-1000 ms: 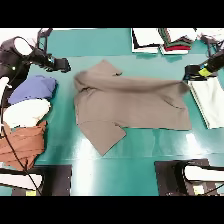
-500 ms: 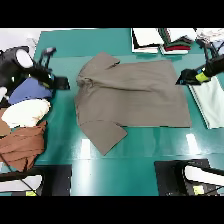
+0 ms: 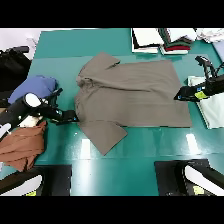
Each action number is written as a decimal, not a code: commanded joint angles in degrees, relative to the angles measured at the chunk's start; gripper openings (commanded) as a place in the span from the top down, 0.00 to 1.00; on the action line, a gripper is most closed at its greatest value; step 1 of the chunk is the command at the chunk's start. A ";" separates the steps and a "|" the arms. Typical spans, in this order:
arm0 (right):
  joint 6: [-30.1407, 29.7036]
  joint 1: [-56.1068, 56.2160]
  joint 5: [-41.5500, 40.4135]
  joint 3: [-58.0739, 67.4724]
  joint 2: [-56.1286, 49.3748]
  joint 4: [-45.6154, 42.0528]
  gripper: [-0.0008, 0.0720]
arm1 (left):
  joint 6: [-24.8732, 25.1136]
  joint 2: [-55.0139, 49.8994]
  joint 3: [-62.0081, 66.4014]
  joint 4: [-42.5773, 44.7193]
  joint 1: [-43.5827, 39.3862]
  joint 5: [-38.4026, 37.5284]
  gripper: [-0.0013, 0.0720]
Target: Fold the shirts.
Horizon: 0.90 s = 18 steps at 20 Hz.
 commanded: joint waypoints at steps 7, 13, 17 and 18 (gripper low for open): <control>1.49 -0.07 -0.04 -1.29 2.73 -0.15 0.46 | 3.74 0.70 -5.97 -9.51 -8.33 11.06 0.55; 0.70 -13.64 7.37 -1.55 2.71 -5.75 0.46 | 2.34 4.74 2.64 -1.70 -8.20 6.27 0.95; 0.61 -28.70 4.79 -9.90 2.54 -5.92 0.21 | 2.38 6.64 5.57 0.26 -8.20 5.16 0.95; 0.57 -31.65 3.19 -13.05 2.01 -5.53 0.21 | 2.38 6.64 5.57 0.52 -8.20 4.98 0.95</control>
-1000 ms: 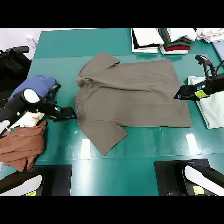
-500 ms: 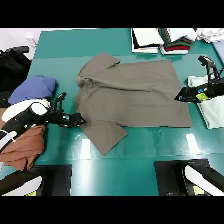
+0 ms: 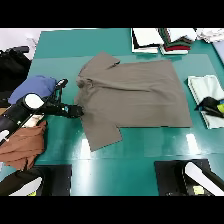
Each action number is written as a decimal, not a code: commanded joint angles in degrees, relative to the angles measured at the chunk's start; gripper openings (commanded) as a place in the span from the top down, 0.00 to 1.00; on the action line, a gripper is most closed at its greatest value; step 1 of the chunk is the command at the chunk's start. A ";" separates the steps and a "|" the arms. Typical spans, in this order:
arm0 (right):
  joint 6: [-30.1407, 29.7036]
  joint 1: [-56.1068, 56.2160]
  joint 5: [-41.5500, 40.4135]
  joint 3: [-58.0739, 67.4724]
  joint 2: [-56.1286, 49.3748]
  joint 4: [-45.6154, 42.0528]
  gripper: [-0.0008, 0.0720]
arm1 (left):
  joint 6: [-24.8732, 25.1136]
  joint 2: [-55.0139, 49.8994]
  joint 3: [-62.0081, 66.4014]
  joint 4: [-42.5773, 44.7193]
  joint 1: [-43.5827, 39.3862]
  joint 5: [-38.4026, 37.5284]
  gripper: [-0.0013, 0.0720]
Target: Fold the shirts.
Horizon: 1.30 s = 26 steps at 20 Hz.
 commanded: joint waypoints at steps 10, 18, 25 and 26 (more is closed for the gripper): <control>-4.33 -9.03 -14.38 -15.72 -10.91 11.82 0.46 | -1.90 0.98 1.53 2.27 -0.09 -1.29 0.95; -5.44 4.98 -17.53 -8.44 -3.63 12.46 0.97 | -7.76 5.70 7.50 9.16 -0.07 1.33 0.95; -5.33 12.28 -16.15 26.99 11.54 12.17 0.97 | -10.88 18.12 46.95 27.10 -0.07 -3.65 0.95; -5.31 12.28 -15.96 31.71 12.70 11.69 0.97 | -10.78 18.43 53.13 27.17 -0.07 -4.26 0.95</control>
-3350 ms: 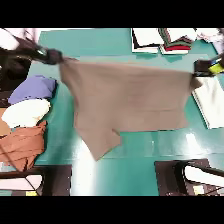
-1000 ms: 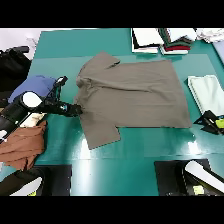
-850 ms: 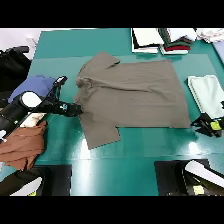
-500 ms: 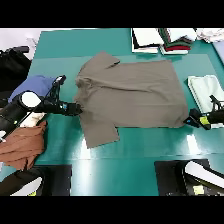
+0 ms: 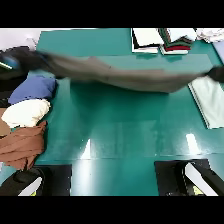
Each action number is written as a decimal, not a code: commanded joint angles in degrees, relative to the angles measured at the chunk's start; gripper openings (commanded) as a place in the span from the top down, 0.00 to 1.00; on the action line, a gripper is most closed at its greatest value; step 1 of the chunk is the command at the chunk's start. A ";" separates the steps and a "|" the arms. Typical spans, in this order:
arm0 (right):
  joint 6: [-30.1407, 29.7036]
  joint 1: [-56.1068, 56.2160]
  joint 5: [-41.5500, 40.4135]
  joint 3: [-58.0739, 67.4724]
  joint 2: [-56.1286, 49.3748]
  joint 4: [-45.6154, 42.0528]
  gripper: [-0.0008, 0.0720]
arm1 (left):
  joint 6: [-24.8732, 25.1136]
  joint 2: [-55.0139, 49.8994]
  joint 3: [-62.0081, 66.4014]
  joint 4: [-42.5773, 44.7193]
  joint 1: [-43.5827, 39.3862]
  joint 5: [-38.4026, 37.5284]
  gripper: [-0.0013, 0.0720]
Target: Fold the shirts.
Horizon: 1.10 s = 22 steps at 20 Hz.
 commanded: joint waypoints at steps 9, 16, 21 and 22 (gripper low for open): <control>3.98 1.46 13.68 43.32 0.74 -7.85 0.97 | -0.83 1.46 34.25 7.91 0.02 -5.20 0.95; 5.86 4.17 18.34 33.07 -12.81 -8.13 0.97 | -3.28 -16.26 22.03 15.26 0.02 -17.68 0.95; 5.62 11.52 13.35 17.88 -26.47 -14.12 0.97 | -5.35 -32.76 9.29 15.17 0.02 -10.60 0.95; 5.60 12.39 11.74 16.24 -29.38 -15.21 0.97 | -5.16 -36.70 9.03 15.17 0.02 -9.18 0.95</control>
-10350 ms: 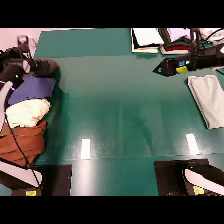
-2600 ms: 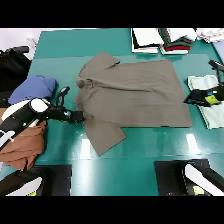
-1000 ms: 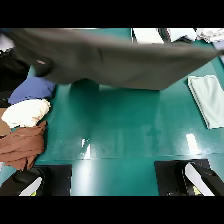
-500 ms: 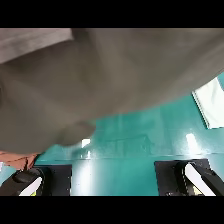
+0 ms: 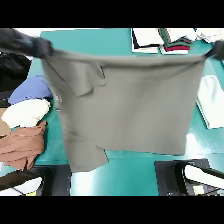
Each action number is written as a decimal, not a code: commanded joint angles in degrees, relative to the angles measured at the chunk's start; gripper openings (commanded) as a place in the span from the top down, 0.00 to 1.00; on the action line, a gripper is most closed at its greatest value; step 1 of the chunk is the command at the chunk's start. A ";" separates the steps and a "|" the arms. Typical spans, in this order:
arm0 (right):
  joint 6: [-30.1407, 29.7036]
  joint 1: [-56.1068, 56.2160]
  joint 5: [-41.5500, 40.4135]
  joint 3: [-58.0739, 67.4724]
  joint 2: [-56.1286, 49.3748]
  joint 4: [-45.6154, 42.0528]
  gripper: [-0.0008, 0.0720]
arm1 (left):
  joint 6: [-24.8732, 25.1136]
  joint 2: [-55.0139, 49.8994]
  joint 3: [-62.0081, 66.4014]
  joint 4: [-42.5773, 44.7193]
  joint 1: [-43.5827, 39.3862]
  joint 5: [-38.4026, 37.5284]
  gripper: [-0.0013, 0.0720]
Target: Fold the shirts.
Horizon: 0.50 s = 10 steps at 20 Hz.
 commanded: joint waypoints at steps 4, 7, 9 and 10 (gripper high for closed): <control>0.02 4.50 -6.84 -3.78 -18.75 -3.56 0.97 | -0.70 -18.34 -4.46 -0.44 0.59 11.06 0.95; 0.02 4.50 -6.08 3.41 -23.28 -3.58 0.97 | -0.55 -18.51 -3.43 -5.07 4.66 10.99 0.95; -0.74 4.50 -4.44 5.40 -23.15 -3.74 0.97 | 2.62 -18.16 -2.93 -8.90 7.15 6.88 0.95; -1.27 4.44 -3.72 4.70 -22.38 -4.17 0.97 | 3.80 -18.16 -2.95 -9.40 7.74 4.20 0.95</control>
